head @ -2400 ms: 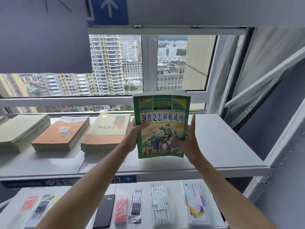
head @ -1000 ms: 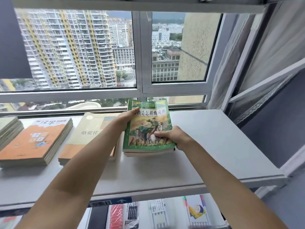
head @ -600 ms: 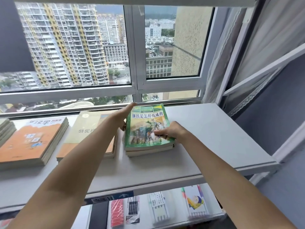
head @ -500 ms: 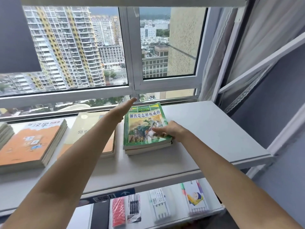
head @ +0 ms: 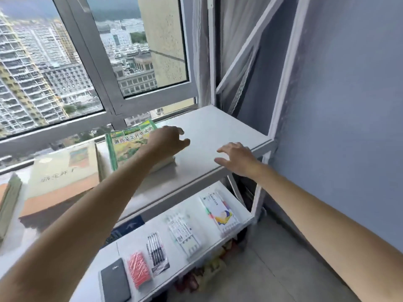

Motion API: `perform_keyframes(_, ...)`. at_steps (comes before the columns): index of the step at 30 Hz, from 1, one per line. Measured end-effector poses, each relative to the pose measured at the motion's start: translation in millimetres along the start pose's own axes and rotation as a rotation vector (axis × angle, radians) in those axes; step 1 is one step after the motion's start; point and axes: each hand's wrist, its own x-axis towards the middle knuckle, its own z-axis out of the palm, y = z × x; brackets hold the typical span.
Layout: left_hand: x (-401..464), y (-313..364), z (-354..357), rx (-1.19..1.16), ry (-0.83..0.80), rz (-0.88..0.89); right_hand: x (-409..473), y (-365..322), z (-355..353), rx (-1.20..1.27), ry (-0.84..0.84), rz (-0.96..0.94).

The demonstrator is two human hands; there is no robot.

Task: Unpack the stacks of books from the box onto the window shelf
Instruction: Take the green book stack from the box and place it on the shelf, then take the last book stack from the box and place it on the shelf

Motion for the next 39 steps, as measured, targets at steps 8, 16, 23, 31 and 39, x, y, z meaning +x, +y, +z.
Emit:
perform_keyframes(8,-76,168,55,0.0,-0.063,0.198,-155,134,-11,-0.102,0.046,0.245)
perform_keyframes(16,-180,346,117,-0.02,-0.196,0.382,-360,249,-12,-0.126,-0.118,0.521)
perform_keyframes(23,-262,462,165,0.01,-0.301,0.603,-517,306,17,-0.007,-0.055,0.757)
perform_keyframes(31,-364,577,219,-0.013,-0.444,0.796,-670,335,71,0.09,-0.044,1.021)
perform_keyframes(39,-446,680,305,0.096,-0.654,0.902,-772,417,123,0.172,-0.184,1.149)
